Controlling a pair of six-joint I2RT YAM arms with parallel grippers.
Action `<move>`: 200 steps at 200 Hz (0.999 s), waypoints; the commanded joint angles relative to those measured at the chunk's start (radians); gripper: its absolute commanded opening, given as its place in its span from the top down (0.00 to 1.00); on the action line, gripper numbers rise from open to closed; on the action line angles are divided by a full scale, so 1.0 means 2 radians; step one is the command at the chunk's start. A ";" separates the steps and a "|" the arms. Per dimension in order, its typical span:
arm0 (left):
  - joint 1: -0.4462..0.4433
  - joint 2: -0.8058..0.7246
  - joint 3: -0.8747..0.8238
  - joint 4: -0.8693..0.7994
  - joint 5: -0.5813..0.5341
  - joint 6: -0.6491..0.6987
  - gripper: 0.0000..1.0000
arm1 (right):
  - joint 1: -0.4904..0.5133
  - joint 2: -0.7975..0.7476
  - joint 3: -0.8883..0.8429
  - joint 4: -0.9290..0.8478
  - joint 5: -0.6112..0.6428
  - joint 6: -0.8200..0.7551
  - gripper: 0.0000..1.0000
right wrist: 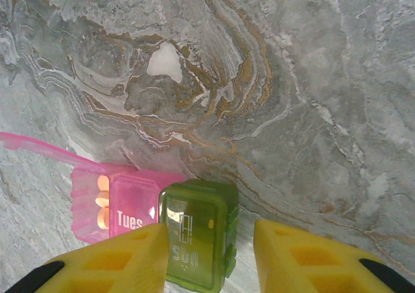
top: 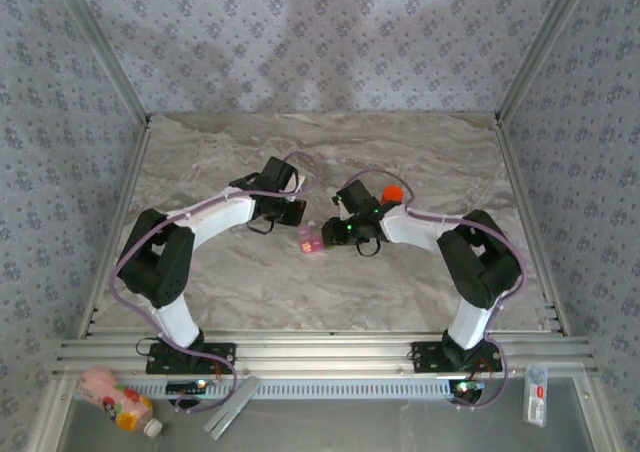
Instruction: Sort the pills into containers
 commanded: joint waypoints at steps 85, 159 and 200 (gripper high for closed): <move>-0.015 0.010 -0.013 0.007 0.022 -0.006 1.00 | 0.006 0.014 0.003 0.003 0.003 0.014 0.60; -0.022 -0.005 -0.026 0.001 0.036 -0.009 1.00 | 0.009 0.016 0.001 0.003 0.009 0.019 0.61; -0.029 -0.022 -0.034 0.002 0.045 -0.014 1.00 | 0.011 0.019 0.002 0.002 0.011 0.019 0.62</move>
